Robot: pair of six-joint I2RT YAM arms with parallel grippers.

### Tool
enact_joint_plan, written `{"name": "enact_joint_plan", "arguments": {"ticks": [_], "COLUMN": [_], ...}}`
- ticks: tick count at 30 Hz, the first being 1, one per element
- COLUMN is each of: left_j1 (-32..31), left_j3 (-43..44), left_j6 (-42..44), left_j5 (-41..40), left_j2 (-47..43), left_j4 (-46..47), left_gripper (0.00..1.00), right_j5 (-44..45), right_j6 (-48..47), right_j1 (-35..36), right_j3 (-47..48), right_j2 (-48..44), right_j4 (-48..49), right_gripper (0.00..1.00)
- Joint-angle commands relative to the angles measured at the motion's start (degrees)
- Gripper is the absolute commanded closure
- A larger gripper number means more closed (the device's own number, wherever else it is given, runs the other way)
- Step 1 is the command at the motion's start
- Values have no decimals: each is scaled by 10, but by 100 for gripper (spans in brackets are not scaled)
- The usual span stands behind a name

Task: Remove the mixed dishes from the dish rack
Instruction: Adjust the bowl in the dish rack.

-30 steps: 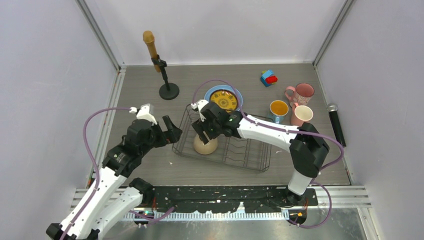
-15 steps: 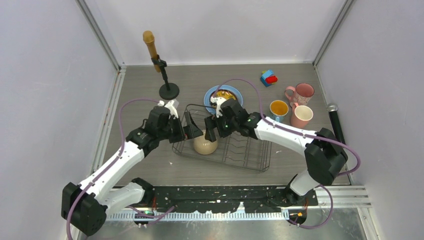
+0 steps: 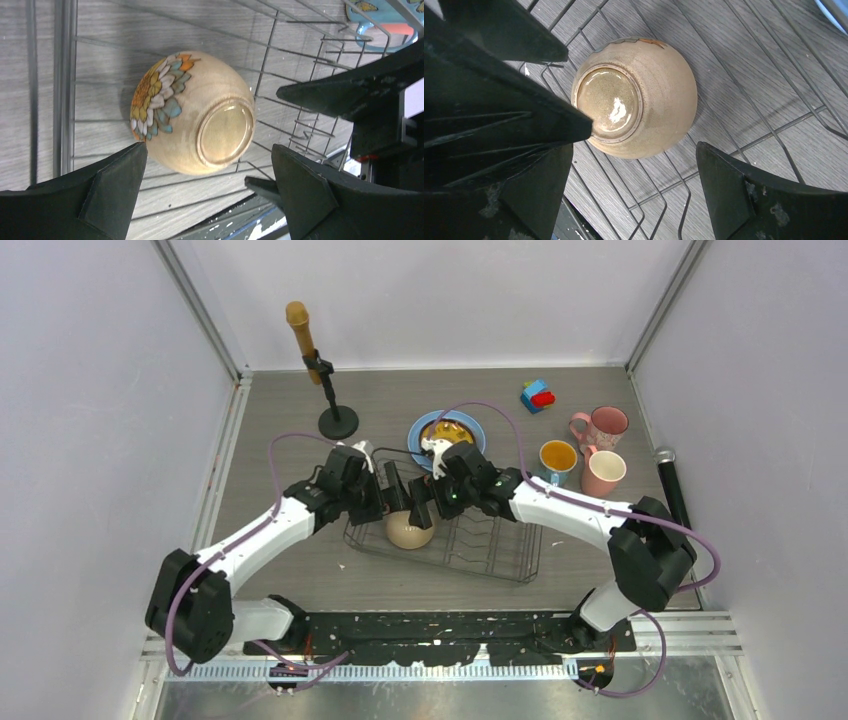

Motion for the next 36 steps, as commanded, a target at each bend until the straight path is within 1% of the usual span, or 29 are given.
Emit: {"name": "enact_joint_plan", "arguments": {"ticks": [1,5,12,15,21,24,26,32,36], "left_j1": [-8,-24,-39,-39,-40,-39,-40,-39,-40], "left_j3": [33,63,78,74,56,50,52,52,44], "left_j6": [-12,-7,-9,-19,-50,-58,-59,-60,-64], "left_j5": [-35,-60,-51,-24,37,41,38,35,36], "left_j2": [46,85,126,133,141,144,145,133,120], "left_j4": [12,-17,-34,-18,39,56,57,57,61], "left_gripper": [0,0,0,0,0,0,0,1,1], "right_j5": [2,20,36,56,137,146,134,31,-37], "right_j6": [3,-14,-38,-38,-23,-7,0,24,64], "right_j1": [6,18,32,38,47,47,47,38,17], "right_j3": [5,8,21,26,31,26,19,-3,-26], "right_j2": [6,14,39,49,57,51,42,0,-25], "right_j4": [16,15,8,12,27,37,50,85,130], "right_gripper": [0,0,0,0,0,0,0,0,0]}}
